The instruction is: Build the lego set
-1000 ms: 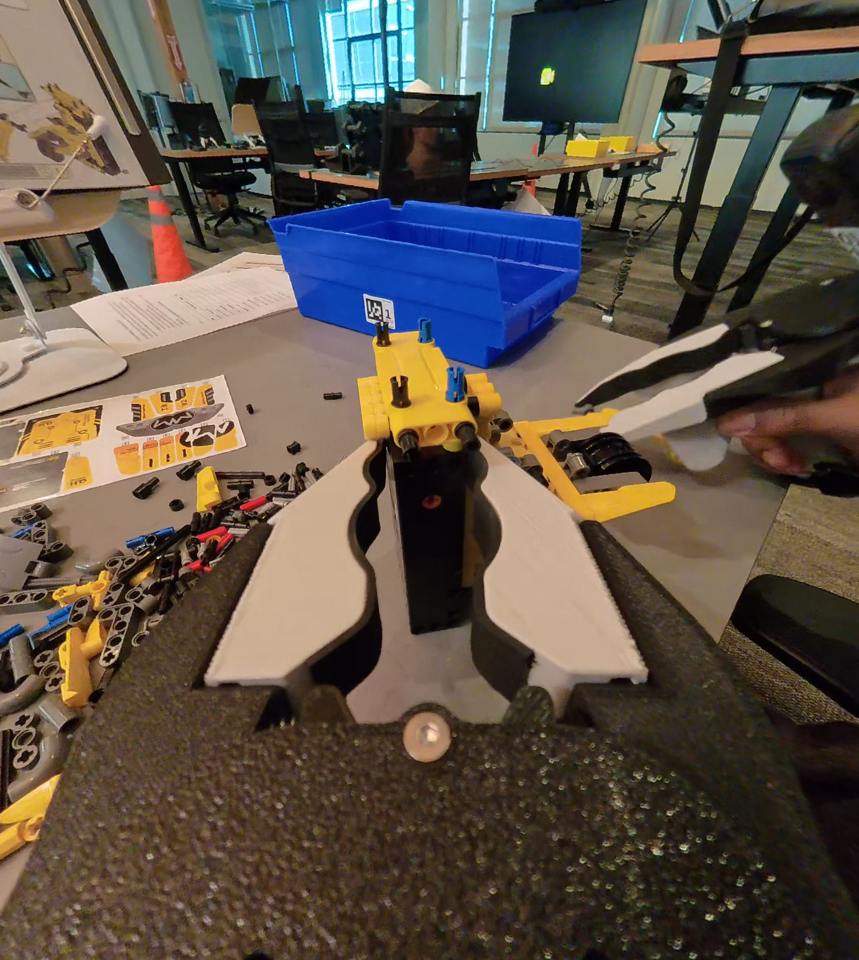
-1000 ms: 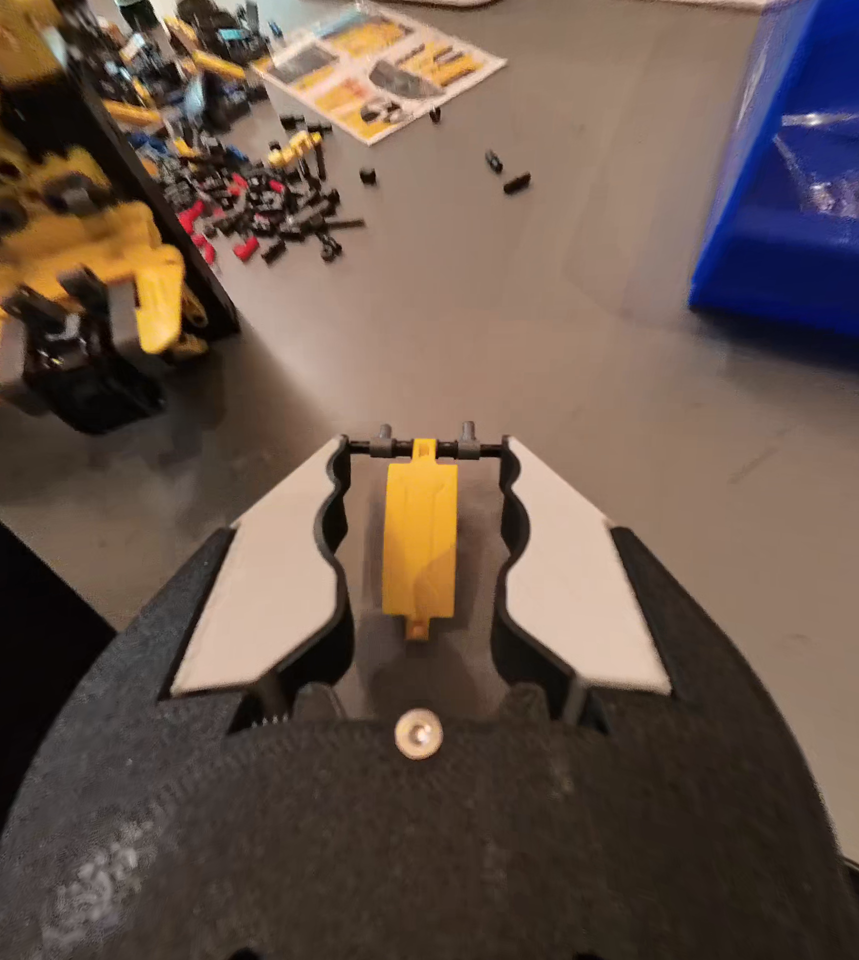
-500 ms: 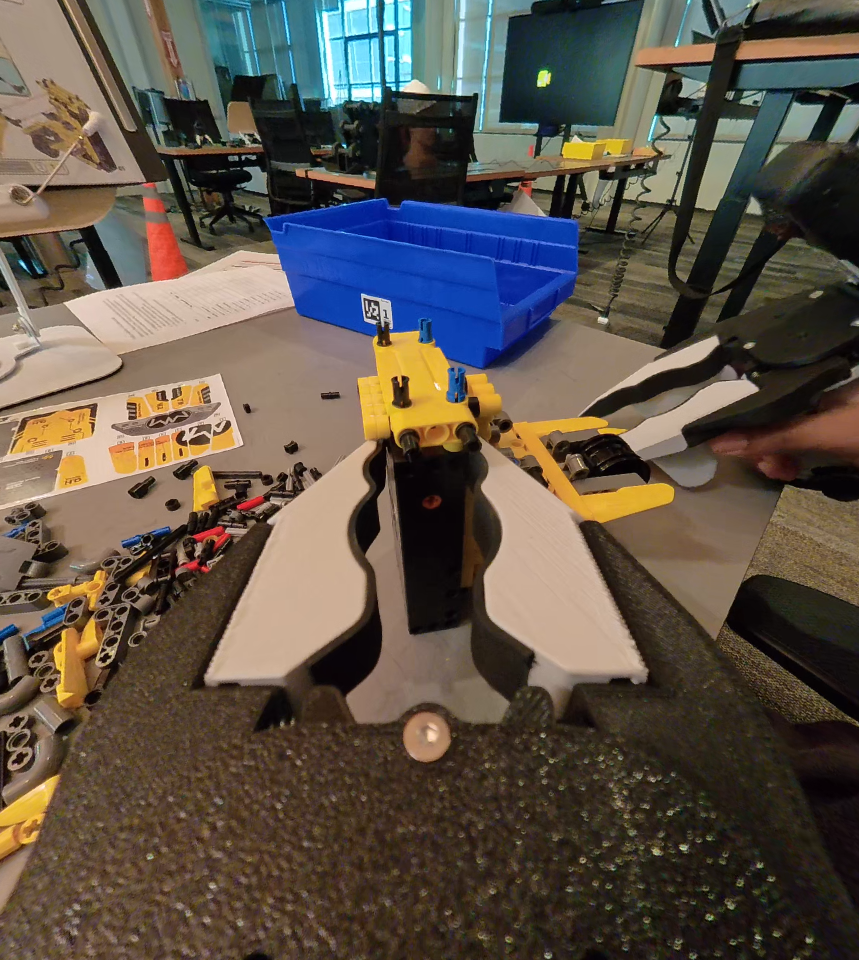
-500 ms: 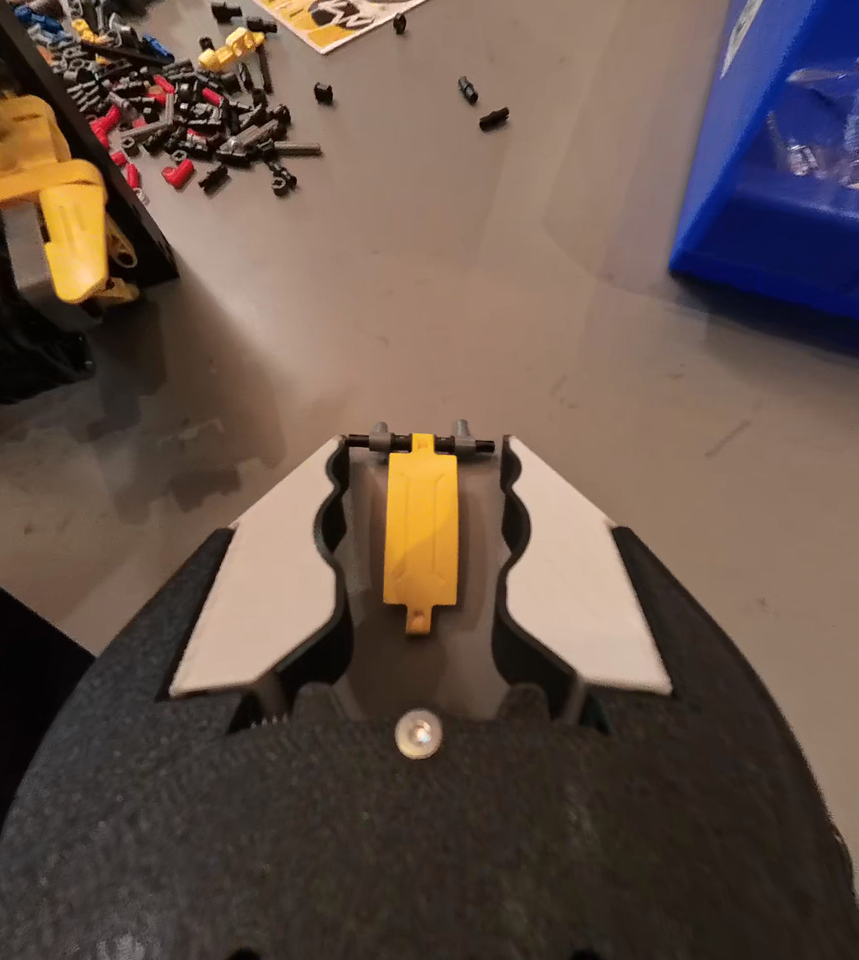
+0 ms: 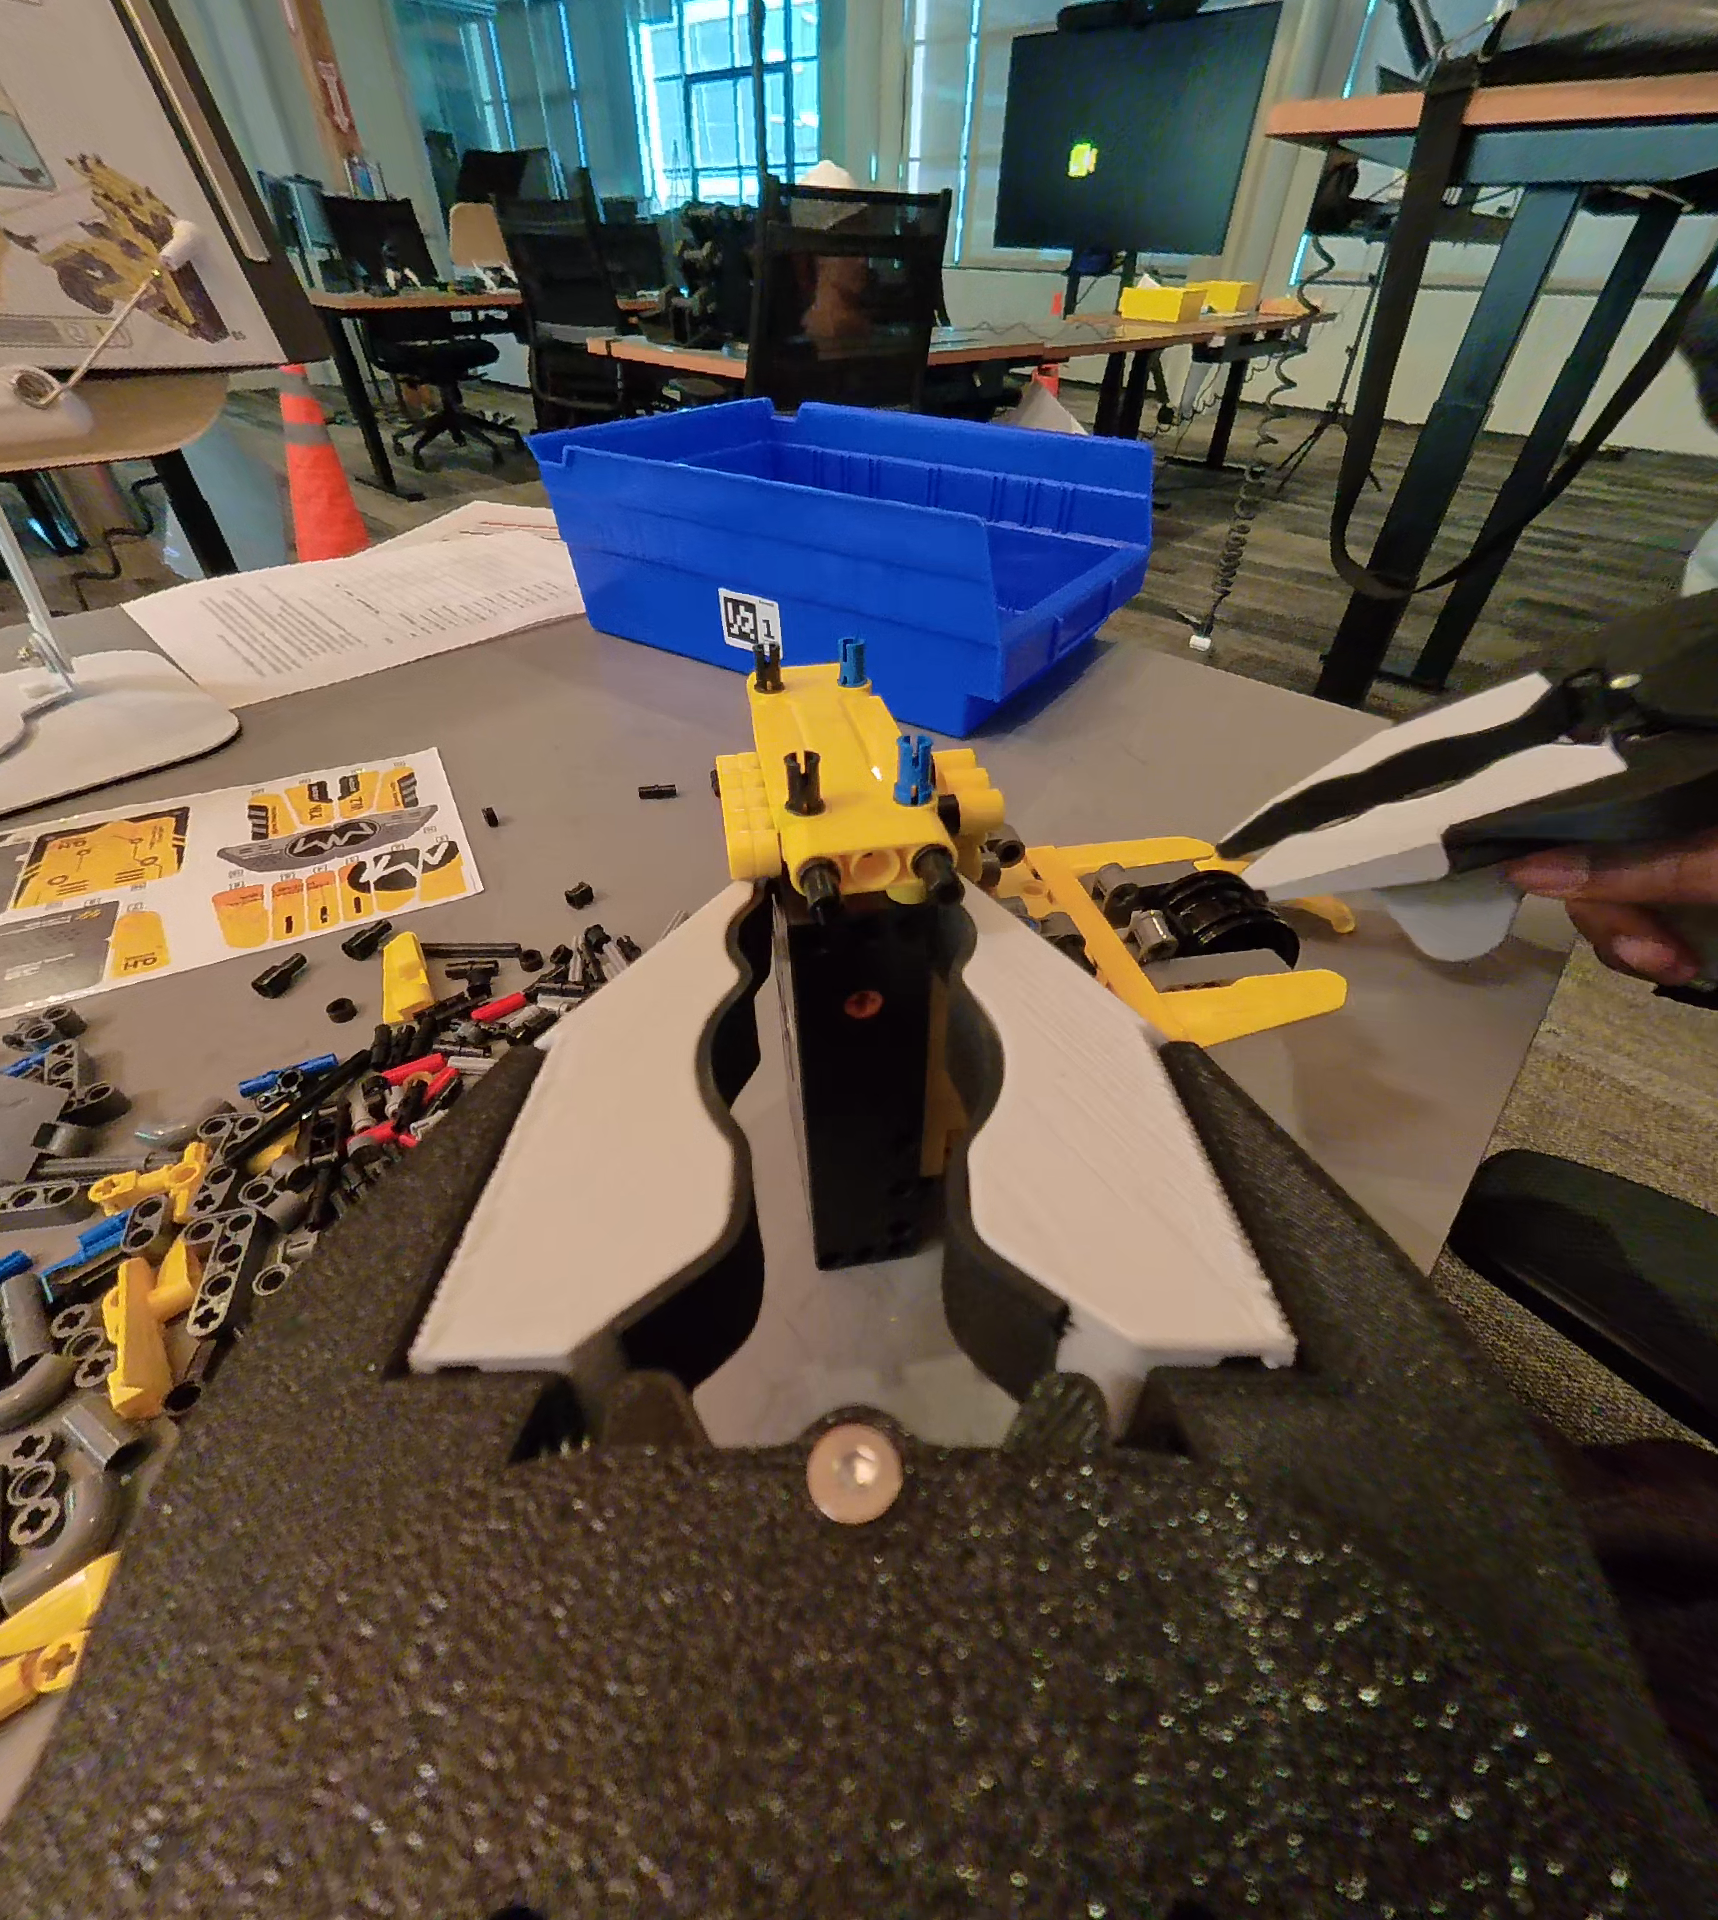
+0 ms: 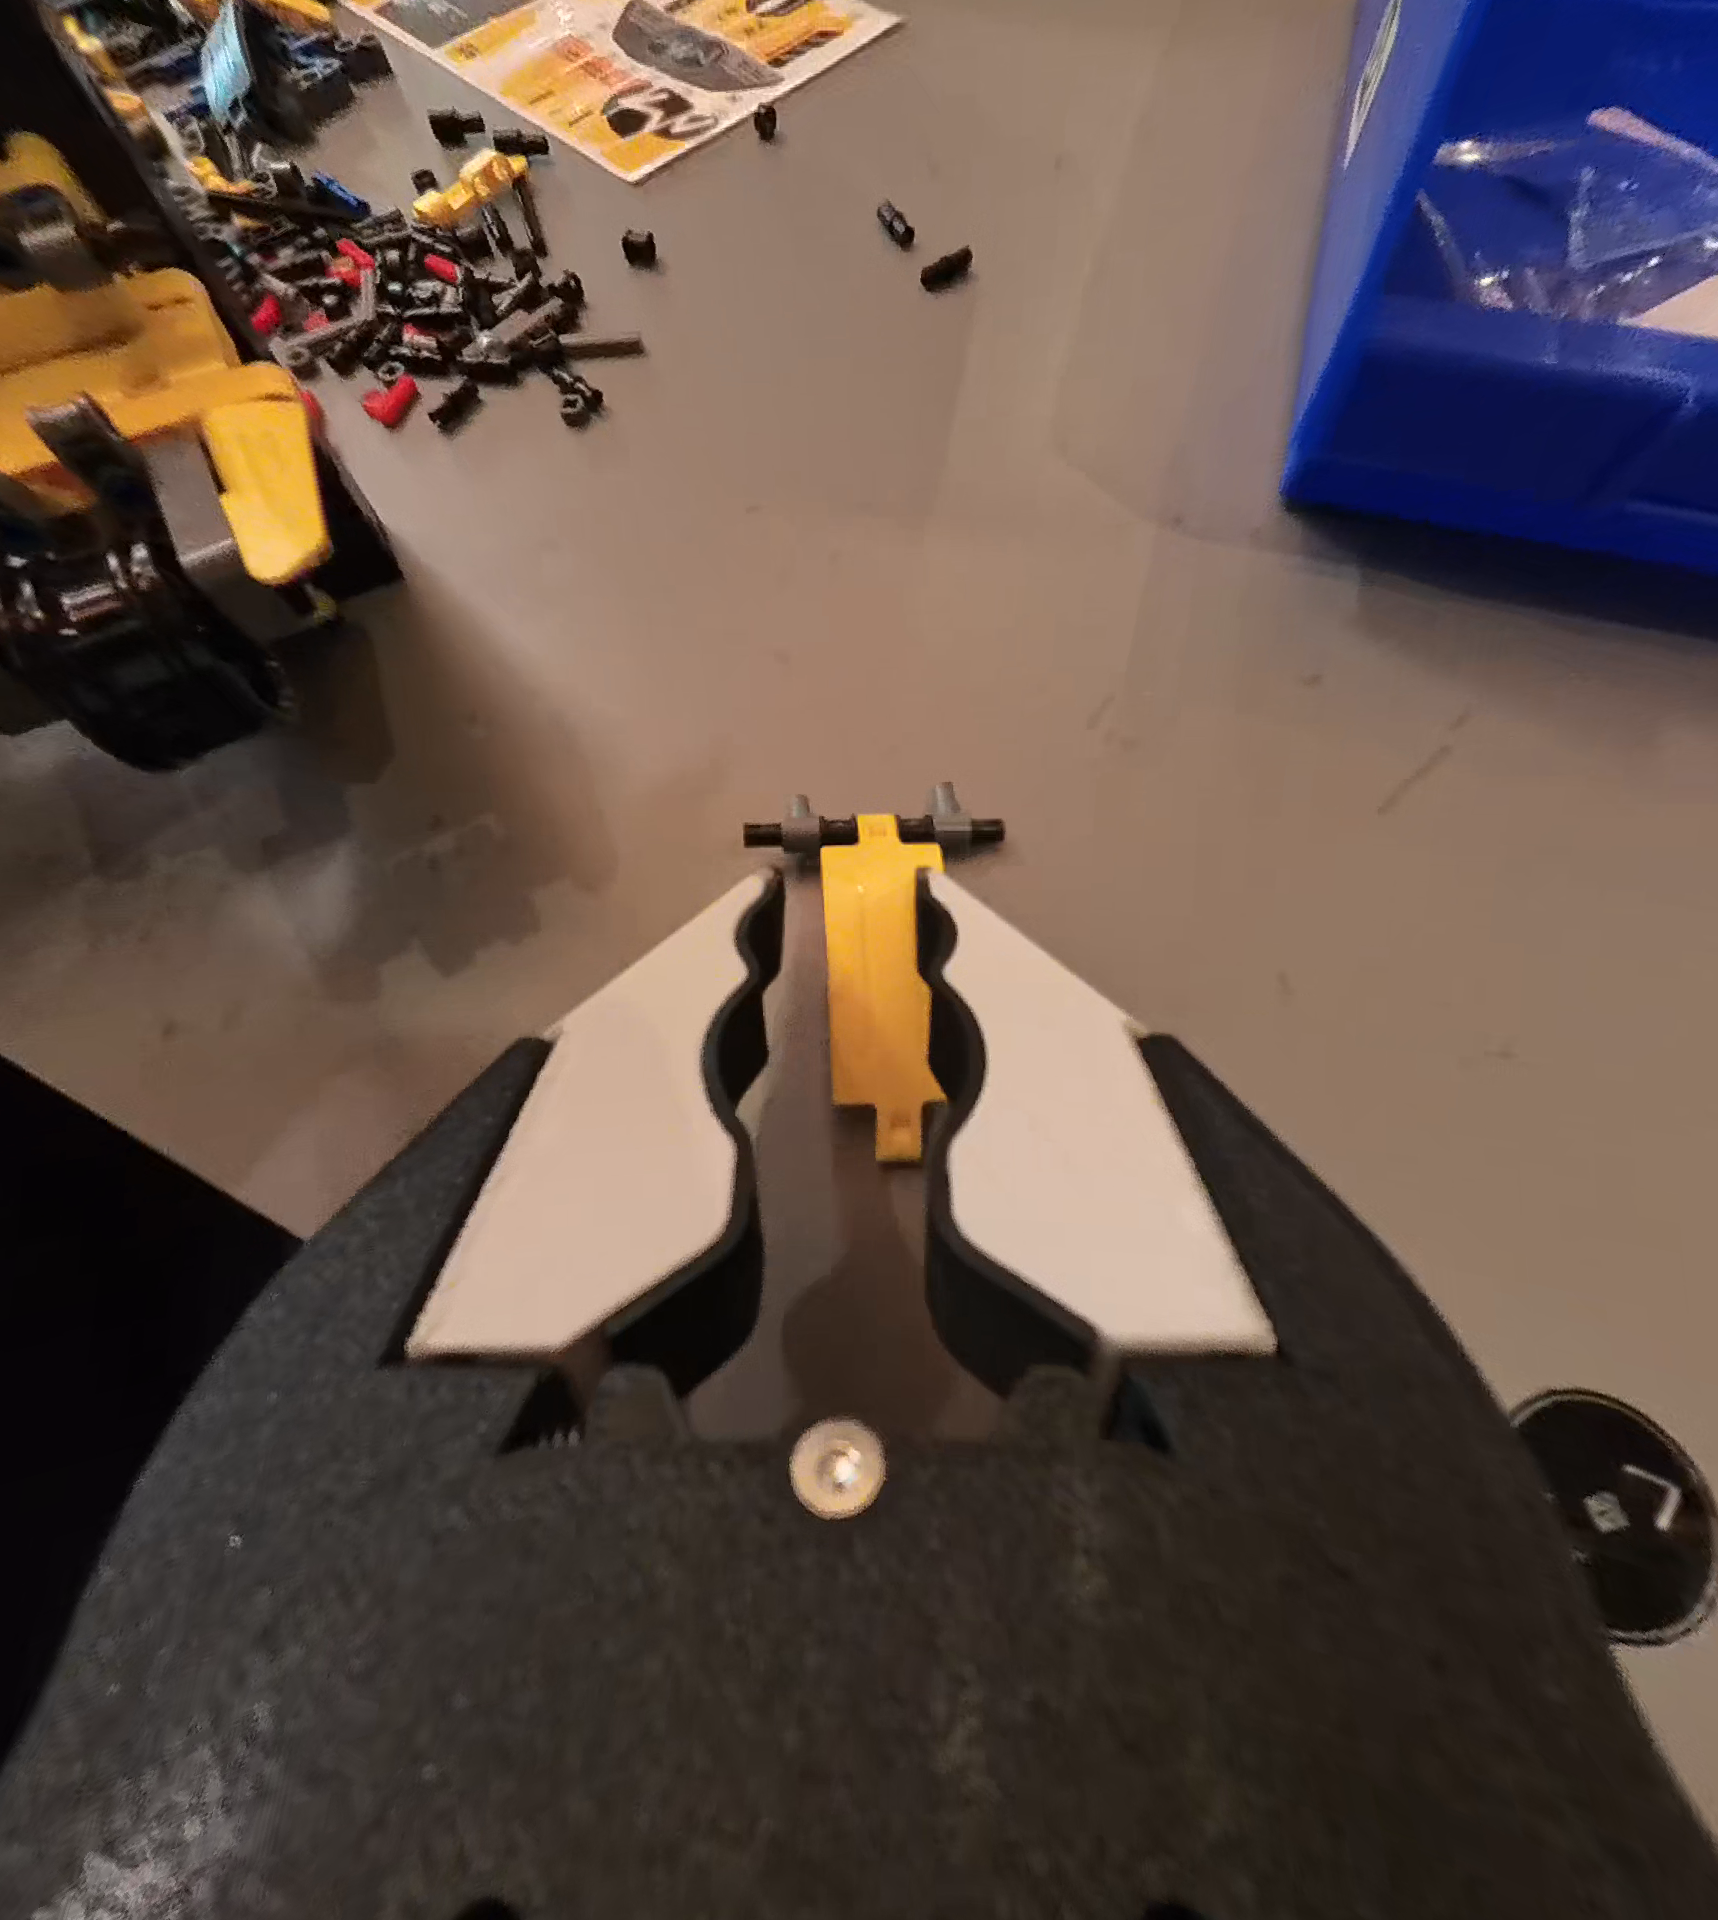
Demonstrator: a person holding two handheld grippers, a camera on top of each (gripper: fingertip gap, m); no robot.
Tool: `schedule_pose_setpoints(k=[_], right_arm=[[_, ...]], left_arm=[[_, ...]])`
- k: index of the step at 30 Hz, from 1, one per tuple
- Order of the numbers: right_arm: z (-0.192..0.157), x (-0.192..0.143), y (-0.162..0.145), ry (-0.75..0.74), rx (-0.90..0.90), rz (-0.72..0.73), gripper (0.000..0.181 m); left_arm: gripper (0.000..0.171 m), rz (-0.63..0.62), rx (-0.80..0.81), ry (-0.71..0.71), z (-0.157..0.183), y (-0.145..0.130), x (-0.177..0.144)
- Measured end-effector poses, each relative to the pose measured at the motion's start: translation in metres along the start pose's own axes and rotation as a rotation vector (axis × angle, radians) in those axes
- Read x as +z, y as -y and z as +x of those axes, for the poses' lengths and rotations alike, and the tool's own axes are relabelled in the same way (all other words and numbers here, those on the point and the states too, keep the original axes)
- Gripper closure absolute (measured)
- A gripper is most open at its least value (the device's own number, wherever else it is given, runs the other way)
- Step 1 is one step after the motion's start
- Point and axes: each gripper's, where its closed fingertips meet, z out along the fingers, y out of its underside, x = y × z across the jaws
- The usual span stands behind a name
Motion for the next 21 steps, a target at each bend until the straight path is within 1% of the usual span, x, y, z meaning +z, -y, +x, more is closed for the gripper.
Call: schedule_pose_setpoints(k=[8,12,15,18,20,21], right_arm=[[0.0,0.0,-0.001,0.017,0.017,-0.023,0.156],[-0.001,-0.002,-0.004,0.014,-0.012,-0.063,0.159],[-0.001,-0.002,-0.003,0.011,-0.036,-0.072,0.158],[0.0,-0.003,0.009,0.003,-0.037,0.004,0.144],[0.002,-0.002,0.015,-0.003,-0.016,0.041,0.128],[0.003,0.0,0.015,-0.005,-0.007,0.037,0.12]], left_arm=[[0.142,0.001,0.002,-0.002,0.001,0.0,0.0],[0.142,0.001,0.0,-0.004,0.001,0.0,0.0],[0.142,0.002,-0.001,-0.005,0.001,0.0,0.0],[0.142,0.002,-0.002,-0.005,0.001,0.0,0.0],[0.142,0.002,-0.001,-0.006,0.001,0.0,0.0],[0.142,0.002,-0.001,-0.005,0.001,0.0,0.0]])
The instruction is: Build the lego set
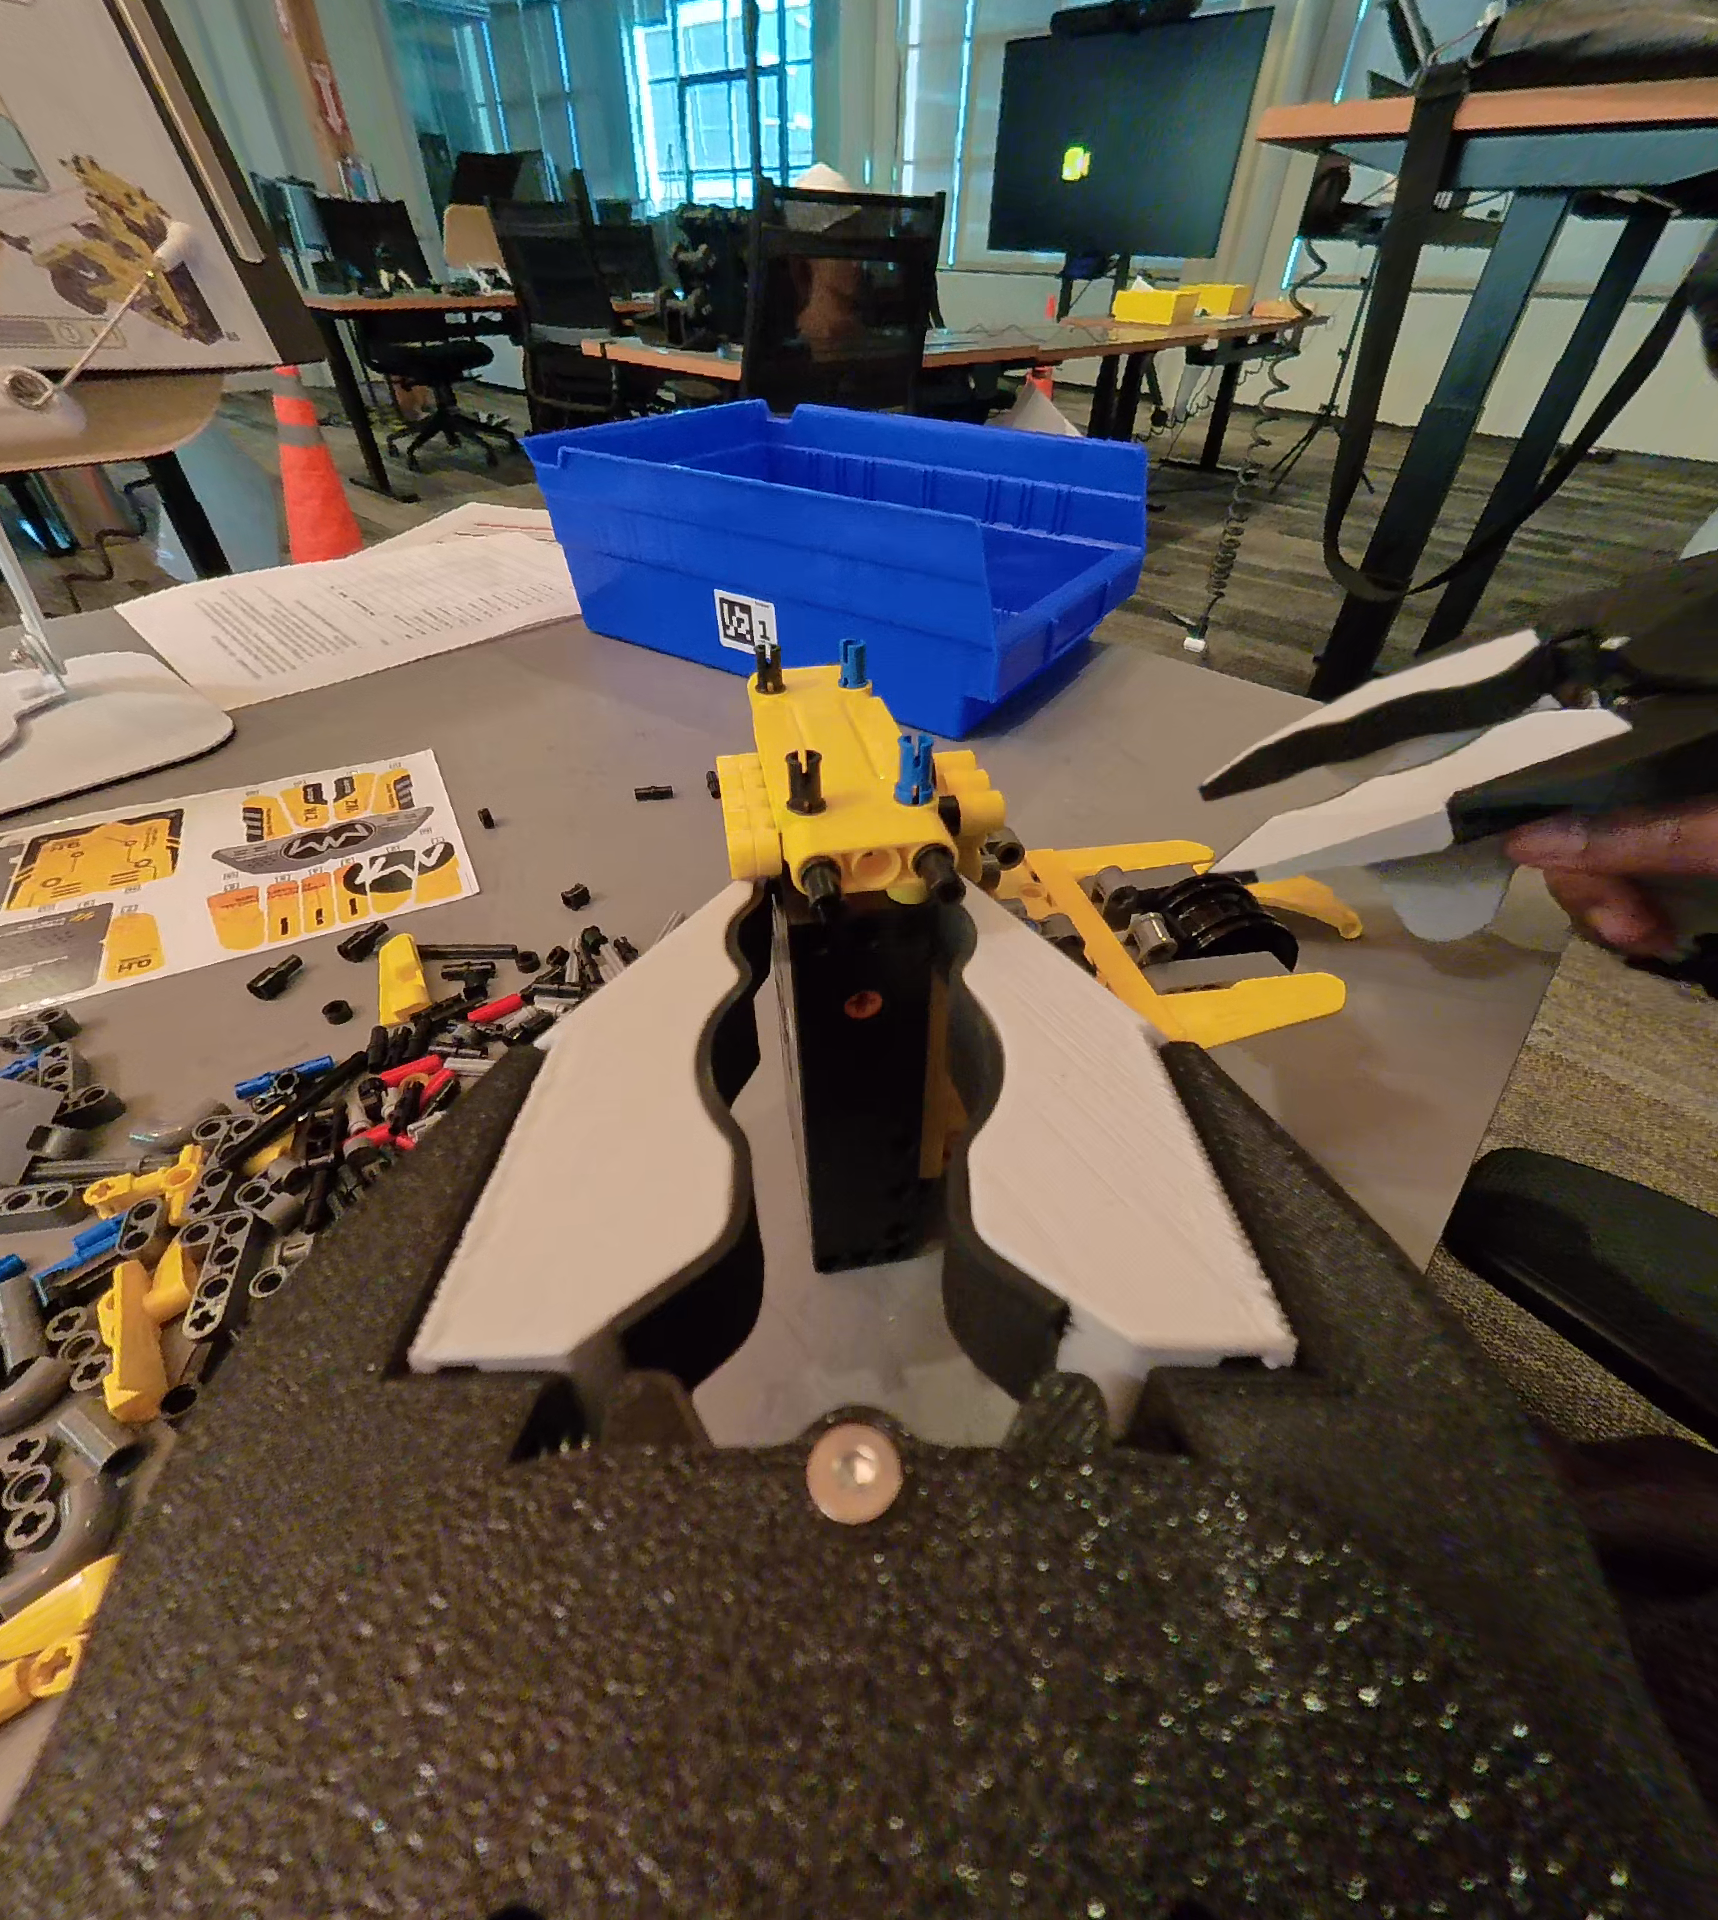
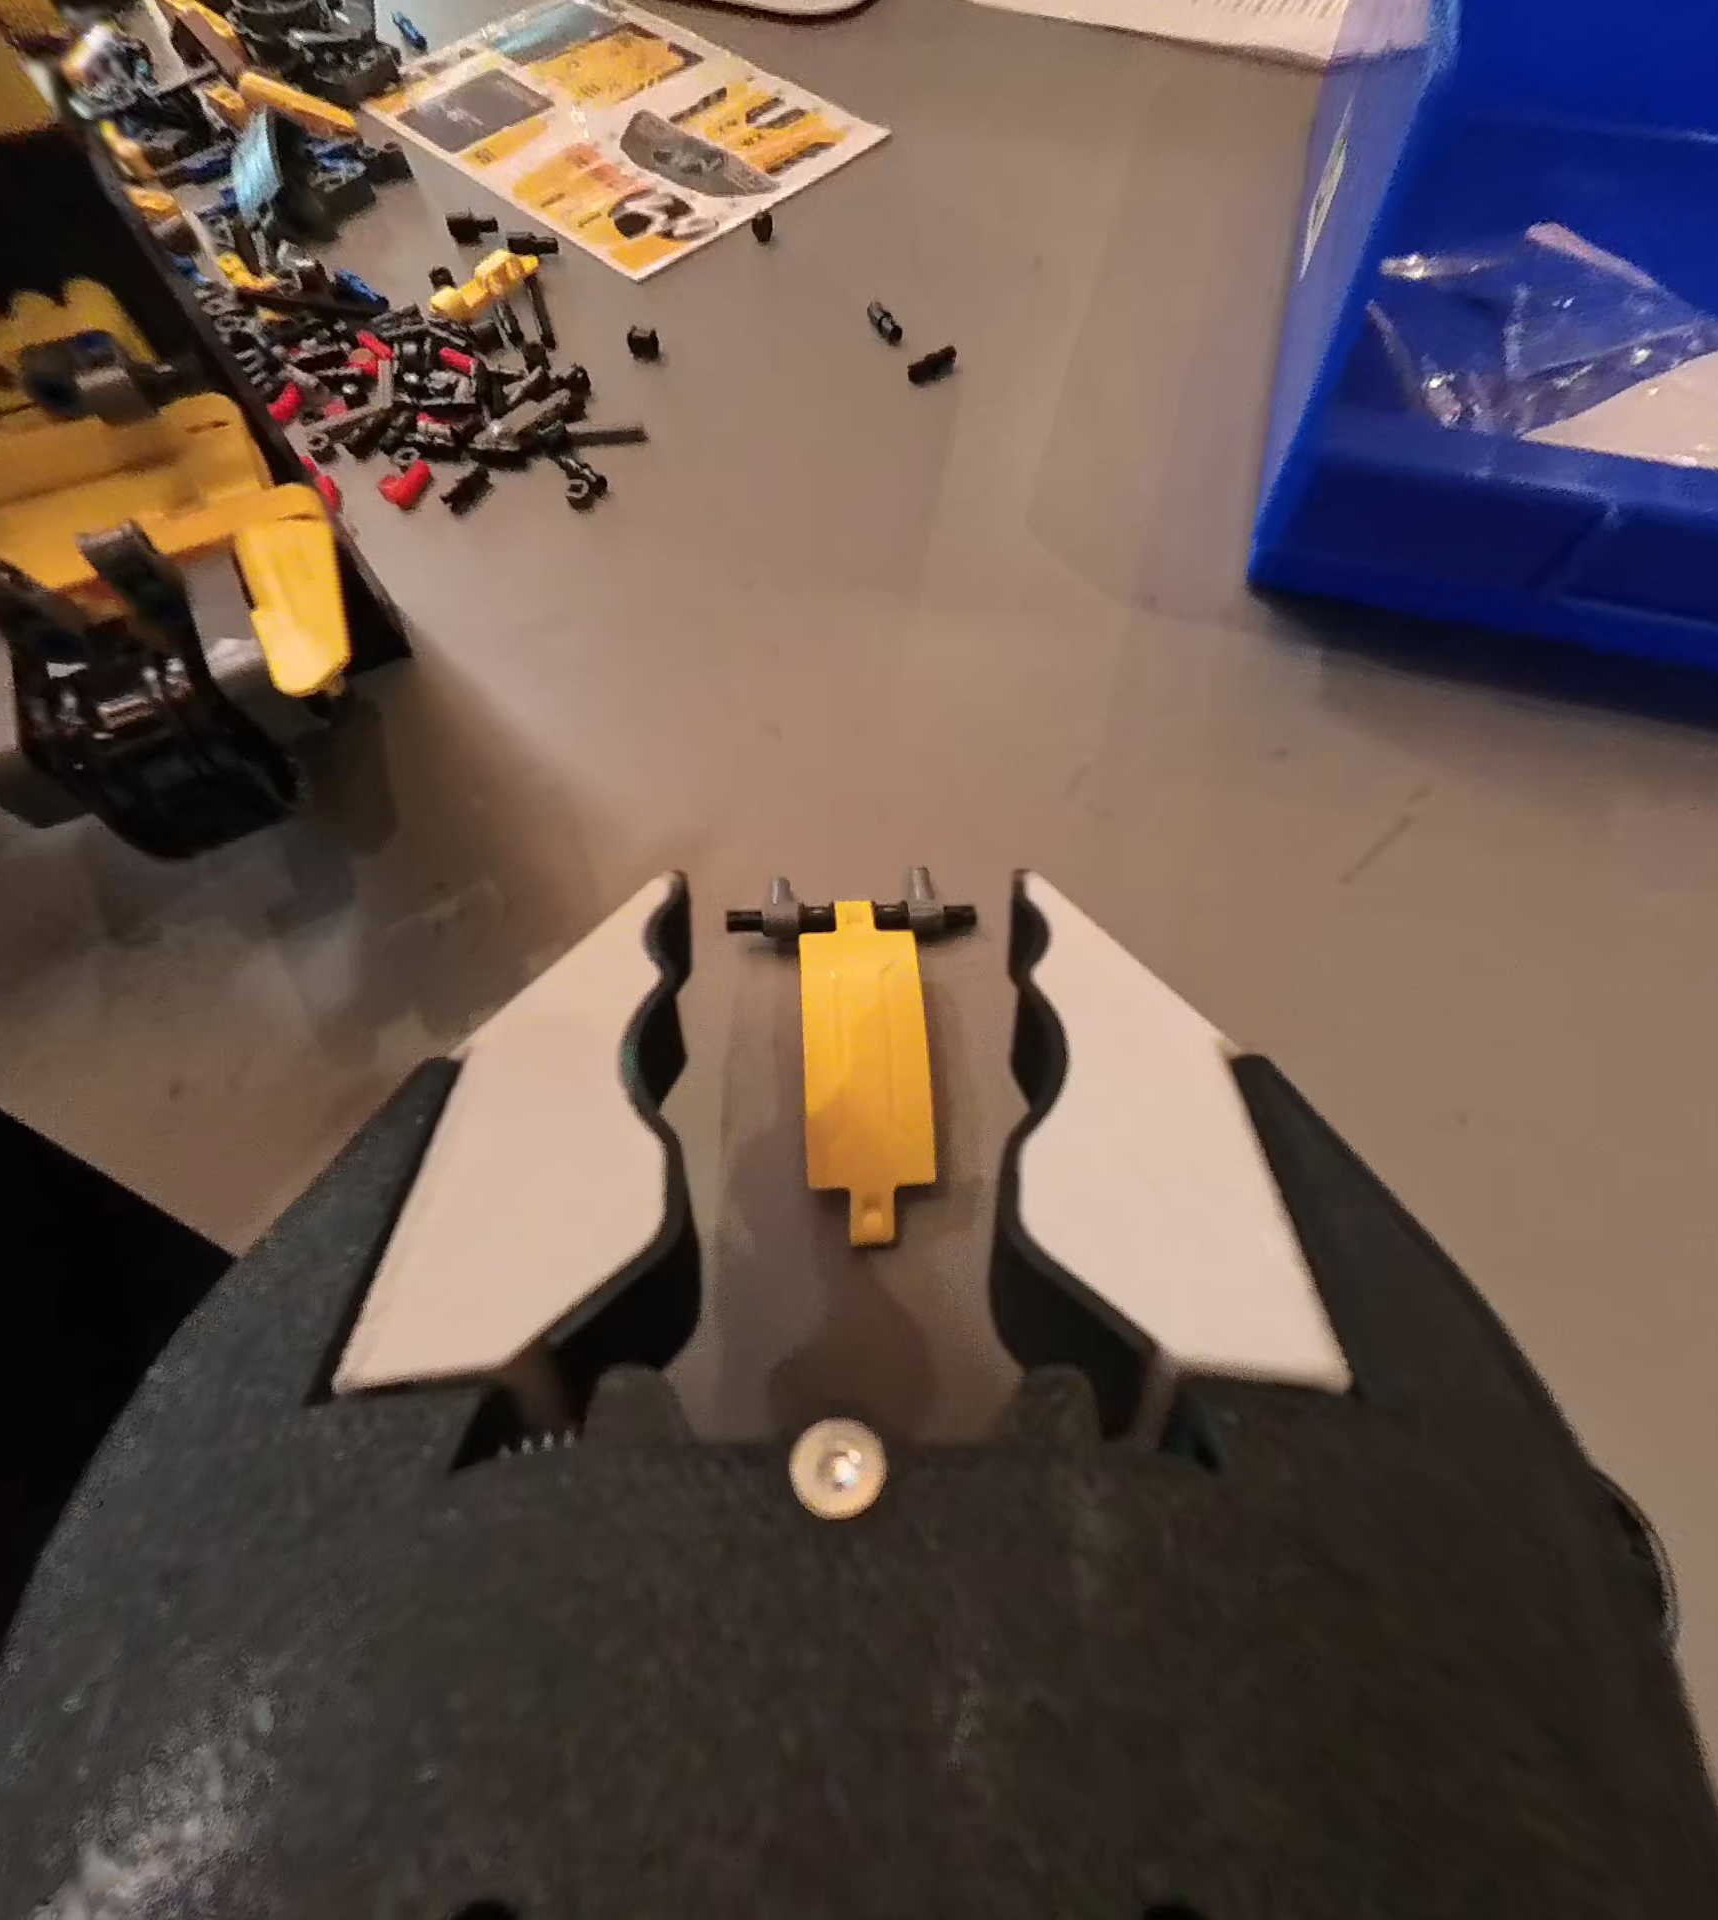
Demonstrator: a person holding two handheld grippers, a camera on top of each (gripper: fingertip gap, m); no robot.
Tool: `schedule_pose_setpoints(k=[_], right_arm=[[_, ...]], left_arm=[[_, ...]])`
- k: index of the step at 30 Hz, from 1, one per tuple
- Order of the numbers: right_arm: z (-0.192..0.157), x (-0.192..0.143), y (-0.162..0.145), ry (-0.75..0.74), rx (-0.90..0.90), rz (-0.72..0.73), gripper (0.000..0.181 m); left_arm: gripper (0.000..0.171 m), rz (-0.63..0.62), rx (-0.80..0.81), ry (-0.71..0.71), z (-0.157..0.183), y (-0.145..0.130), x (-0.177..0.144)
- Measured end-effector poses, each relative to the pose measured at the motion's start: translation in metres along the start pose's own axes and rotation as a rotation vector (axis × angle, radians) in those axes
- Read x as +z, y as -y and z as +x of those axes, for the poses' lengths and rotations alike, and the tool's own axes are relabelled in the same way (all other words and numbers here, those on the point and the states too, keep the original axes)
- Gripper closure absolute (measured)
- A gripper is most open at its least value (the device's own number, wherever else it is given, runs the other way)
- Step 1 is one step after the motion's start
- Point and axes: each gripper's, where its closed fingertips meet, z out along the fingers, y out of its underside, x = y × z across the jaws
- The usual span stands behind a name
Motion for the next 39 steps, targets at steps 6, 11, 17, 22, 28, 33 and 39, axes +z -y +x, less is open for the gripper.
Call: schedule_pose_setpoints(k=[6,11,17,22,28,33,39], right_arm=[[0.002,0.016,-0.011,-0.031,-0.033,-0.075,0.109],[0.003,0.022,-0.02,-0.031,-0.021,-0.135,0.111],[0.002,0.023,-0.021,-0.027,-0.003,-0.127,0.117],[0.003,0.023,-0.021,-0.025,-0.005,-0.121,0.12],[0.002,0.022,-0.021,-0.005,-0.022,-0.102,0.125],[-0.008,0.019,-0.015,0.049,-0.033,-0.045,0.125],[-0.022,-0.001,0.023,0.062,-0.126,0.156,0.125]], left_arm=[[0.142,0.0,0.0,-0.002,0.0,0.0,0.0],[0.142,0.001,-0.004,-0.005,0.0,0.0,0.0],[0.142,0.001,-0.008,-0.009,0.0,0.0,0.0],[0.142,0.001,-0.008,-0.011,0.0,0.0,0.0],[0.142,0.001,-0.005,-0.009,0.0,0.0,0.0],[0.142,0.001,-0.005,-0.011,0.0,0.0,0.0],[0.141,0.004,0.012,-0.021,0.003,0.0,0.0]])
